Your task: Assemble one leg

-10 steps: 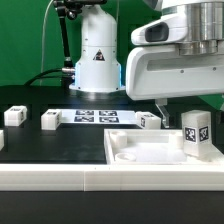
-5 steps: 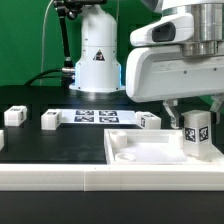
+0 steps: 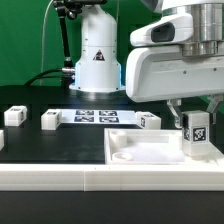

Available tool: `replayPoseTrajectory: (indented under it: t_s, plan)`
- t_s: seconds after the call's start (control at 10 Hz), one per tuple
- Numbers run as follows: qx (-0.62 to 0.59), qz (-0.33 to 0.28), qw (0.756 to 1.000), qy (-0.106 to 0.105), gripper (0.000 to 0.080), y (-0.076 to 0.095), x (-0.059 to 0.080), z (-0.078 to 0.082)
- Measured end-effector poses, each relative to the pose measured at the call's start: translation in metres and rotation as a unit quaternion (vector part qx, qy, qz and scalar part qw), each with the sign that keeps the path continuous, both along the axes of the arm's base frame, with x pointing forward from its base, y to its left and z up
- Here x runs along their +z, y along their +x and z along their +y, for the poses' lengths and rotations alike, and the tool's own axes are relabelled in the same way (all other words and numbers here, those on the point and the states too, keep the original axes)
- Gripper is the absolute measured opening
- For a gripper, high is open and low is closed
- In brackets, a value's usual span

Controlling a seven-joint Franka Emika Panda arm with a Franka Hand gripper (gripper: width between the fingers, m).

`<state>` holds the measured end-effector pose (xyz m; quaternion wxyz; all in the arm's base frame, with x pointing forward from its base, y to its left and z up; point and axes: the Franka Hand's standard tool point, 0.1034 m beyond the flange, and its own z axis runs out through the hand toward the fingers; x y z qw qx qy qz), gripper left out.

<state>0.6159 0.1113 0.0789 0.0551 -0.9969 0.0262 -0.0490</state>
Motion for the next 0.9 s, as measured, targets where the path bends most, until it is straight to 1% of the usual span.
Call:
replayPoseTrajectory:
  t_s: [0.2, 0.4, 0.5, 0.7, 0.8, 0.9]
  plan:
    - [-0.128, 0.008, 0.992, 0.016, 0.0291, -0.0004, -0.0008, 0.0036]
    - [-0.240, 0.011, 0.970, 0.033, 0.0291, 0.0005, -0.0013, 0.0035]
    - [-0.306, 0.018, 0.951, 0.040, 0.0291, 0.0006, -0.0015, 0.0037]
    - [-0.420, 0.031, 0.905, 0.054, 0.0291, 0.0015, -0.0017, 0.0037]
    - [-0.471, 0.038, 0.879, 0.062, 0.0291, 0.0017, -0.0017, 0.0033]
    - [-0.494, 0.044, 0.866, 0.066, 0.0292, 0.0027, -0.0012, 0.0010]
